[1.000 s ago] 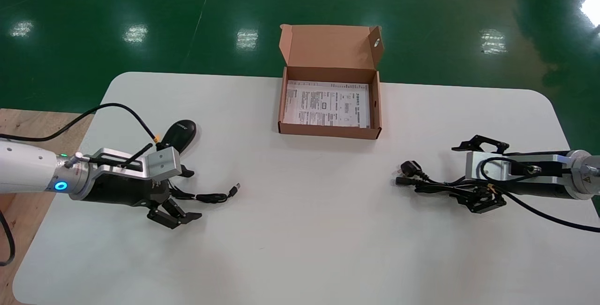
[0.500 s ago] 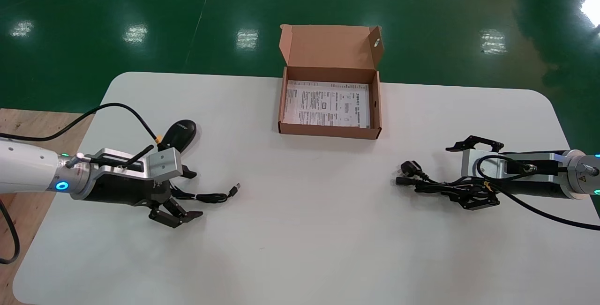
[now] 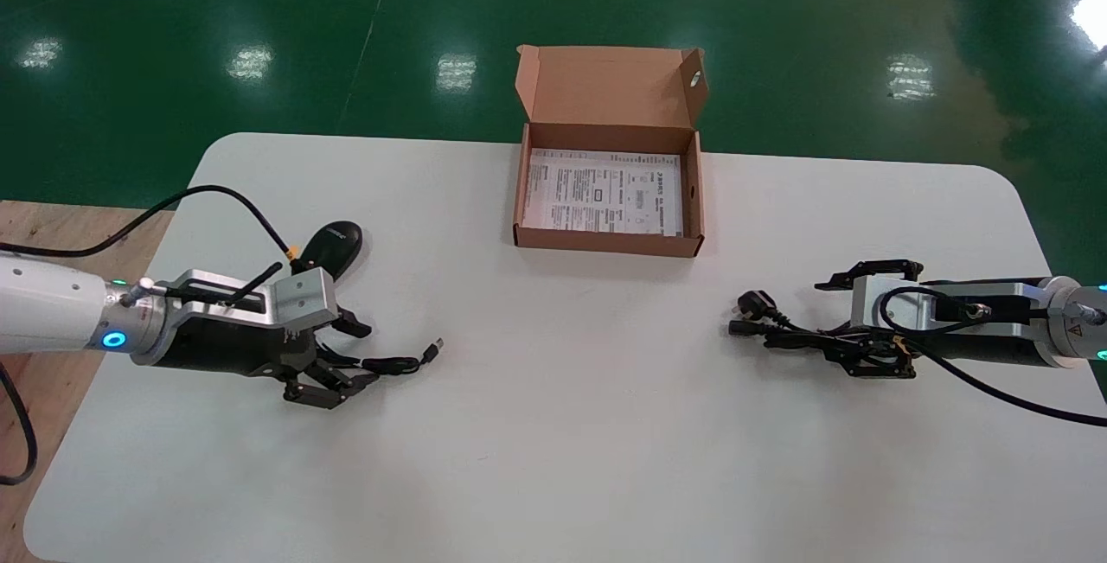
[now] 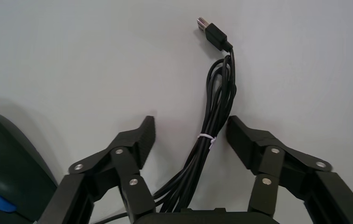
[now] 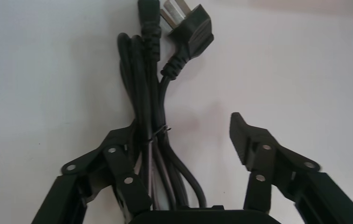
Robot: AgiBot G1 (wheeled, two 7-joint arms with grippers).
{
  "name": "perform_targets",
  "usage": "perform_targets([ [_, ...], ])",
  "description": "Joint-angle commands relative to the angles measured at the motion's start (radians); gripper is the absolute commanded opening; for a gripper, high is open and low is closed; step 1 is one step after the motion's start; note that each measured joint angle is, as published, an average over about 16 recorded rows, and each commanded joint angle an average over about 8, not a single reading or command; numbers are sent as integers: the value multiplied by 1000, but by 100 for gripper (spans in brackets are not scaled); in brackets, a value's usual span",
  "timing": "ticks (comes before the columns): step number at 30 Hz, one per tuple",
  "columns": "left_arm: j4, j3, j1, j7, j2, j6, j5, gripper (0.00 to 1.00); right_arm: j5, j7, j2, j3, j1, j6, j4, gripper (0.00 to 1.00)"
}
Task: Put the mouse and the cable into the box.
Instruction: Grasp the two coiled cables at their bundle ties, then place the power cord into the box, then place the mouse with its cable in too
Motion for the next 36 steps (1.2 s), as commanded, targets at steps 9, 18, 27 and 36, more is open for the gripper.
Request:
perform_targets([
  [9,-4,-1,0,-2,-1,2,-2,0,1,0,1,0,-1,0,4,0],
  [18,-5,-1,0,-2,-1,2,-2,0,0,0,1,0,-2,2,5,0],
  [27,-35,-12,-51,4,-9,2,-14,0,23,-1,11,18,31,14,25,0],
  [36,-134,-6,-235,1,-13,-24,18,0,62,-52,-40,52,95,123,125,0],
])
